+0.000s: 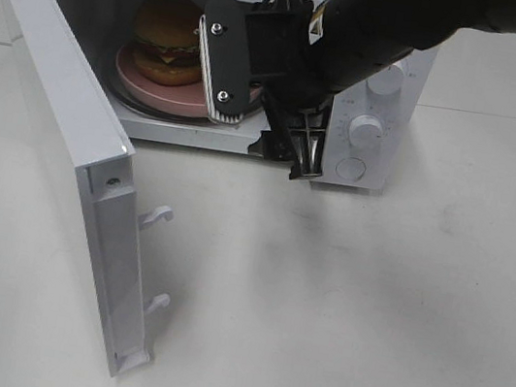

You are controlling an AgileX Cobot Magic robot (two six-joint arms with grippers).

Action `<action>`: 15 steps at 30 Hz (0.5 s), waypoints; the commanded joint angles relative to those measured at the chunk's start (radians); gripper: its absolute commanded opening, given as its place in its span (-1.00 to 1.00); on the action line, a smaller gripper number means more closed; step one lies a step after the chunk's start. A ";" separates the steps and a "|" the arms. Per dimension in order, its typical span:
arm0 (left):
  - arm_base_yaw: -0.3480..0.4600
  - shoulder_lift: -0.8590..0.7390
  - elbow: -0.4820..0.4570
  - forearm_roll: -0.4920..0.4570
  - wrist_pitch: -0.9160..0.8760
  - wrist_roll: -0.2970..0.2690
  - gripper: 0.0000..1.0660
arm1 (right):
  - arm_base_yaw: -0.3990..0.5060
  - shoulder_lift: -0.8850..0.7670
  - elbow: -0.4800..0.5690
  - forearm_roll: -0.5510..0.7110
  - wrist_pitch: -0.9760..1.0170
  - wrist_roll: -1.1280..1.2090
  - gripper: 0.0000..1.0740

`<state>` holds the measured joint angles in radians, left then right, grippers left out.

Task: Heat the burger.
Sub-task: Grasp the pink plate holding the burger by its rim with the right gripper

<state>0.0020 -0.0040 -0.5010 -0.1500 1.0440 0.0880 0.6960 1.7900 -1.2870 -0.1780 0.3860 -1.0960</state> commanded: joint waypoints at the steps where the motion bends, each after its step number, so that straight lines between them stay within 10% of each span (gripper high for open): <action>1: 0.005 -0.021 0.003 -0.001 -0.008 0.000 0.90 | 0.005 0.025 -0.025 -0.004 -0.010 0.032 0.55; 15: 0.005 -0.021 0.003 -0.001 -0.008 0.000 0.90 | 0.005 0.162 -0.134 -0.004 -0.074 0.032 0.55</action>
<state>0.0020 -0.0040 -0.5010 -0.1500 1.0440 0.0880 0.6970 1.9470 -1.4110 -0.1800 0.3210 -1.0730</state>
